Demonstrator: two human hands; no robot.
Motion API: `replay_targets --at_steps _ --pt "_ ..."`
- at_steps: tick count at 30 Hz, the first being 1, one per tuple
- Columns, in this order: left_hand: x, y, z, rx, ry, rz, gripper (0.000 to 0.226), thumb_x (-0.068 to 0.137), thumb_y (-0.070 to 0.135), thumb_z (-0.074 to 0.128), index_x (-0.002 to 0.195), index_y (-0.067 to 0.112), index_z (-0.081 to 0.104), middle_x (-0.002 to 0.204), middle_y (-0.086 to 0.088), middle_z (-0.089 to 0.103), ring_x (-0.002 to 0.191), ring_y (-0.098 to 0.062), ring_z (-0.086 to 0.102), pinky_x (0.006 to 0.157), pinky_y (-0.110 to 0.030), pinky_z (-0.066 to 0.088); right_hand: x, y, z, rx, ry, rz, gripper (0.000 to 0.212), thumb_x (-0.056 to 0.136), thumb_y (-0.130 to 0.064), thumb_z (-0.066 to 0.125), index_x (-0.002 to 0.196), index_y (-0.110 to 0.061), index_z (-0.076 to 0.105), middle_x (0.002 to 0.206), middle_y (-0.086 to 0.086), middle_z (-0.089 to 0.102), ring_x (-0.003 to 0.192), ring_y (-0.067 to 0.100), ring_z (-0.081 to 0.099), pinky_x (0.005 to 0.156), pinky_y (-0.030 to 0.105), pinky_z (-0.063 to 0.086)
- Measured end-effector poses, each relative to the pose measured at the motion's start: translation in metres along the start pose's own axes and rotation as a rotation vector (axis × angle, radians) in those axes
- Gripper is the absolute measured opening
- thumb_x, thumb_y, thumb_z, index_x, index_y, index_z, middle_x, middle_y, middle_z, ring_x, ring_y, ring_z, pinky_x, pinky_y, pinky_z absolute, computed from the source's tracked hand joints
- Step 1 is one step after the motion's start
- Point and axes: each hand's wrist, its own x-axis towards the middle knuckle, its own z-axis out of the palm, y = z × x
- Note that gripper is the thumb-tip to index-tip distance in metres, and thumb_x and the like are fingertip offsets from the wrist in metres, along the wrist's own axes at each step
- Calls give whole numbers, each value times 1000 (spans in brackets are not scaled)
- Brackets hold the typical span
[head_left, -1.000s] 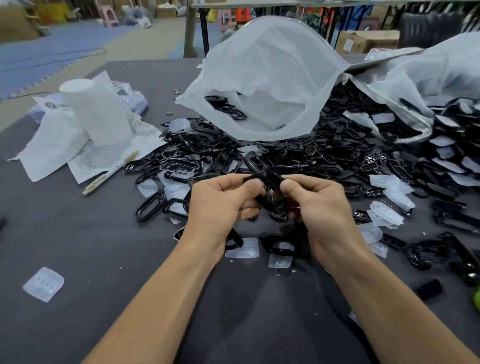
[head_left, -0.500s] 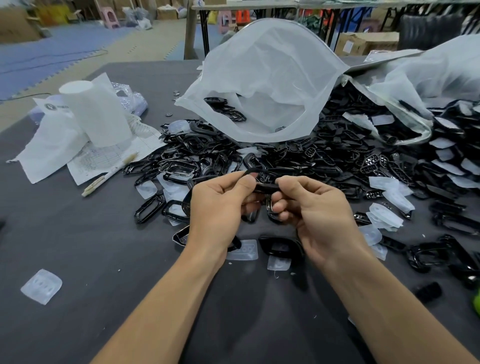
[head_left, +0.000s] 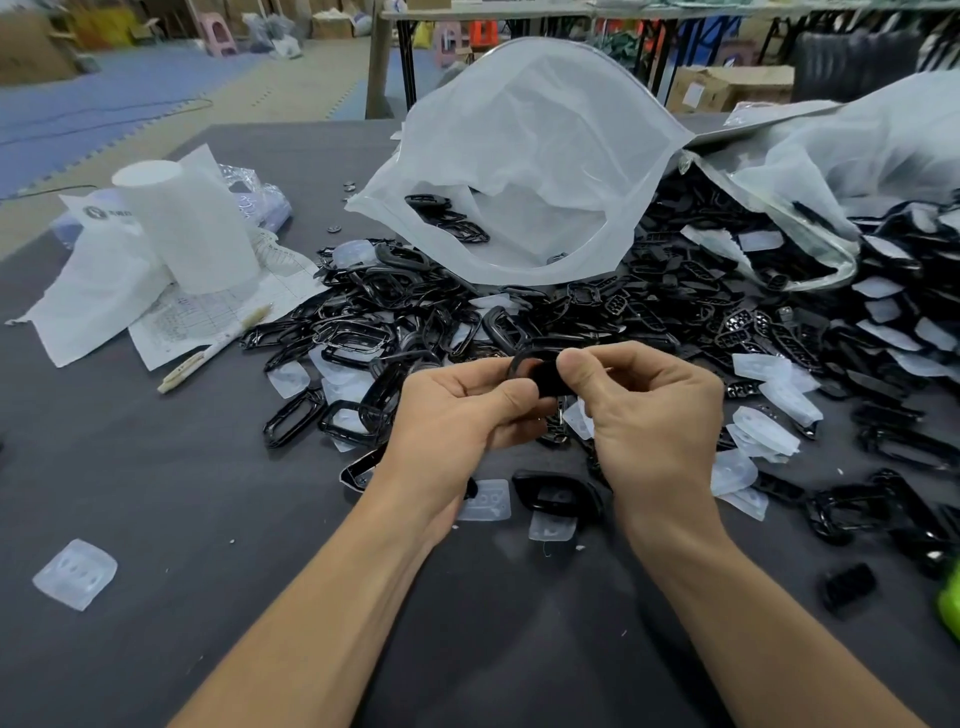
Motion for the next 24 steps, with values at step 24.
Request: replay_targets --at_steps 24 --pt "1 -8 3 78 103 148 27 88 -10 71 103 11 80 83 -10 79 64 -13 69 58 -19 52 2 12 7 -80 -140 78 27 94 -31 76 70 -23 65 56 -7 63 52 6 51 54 30 44"
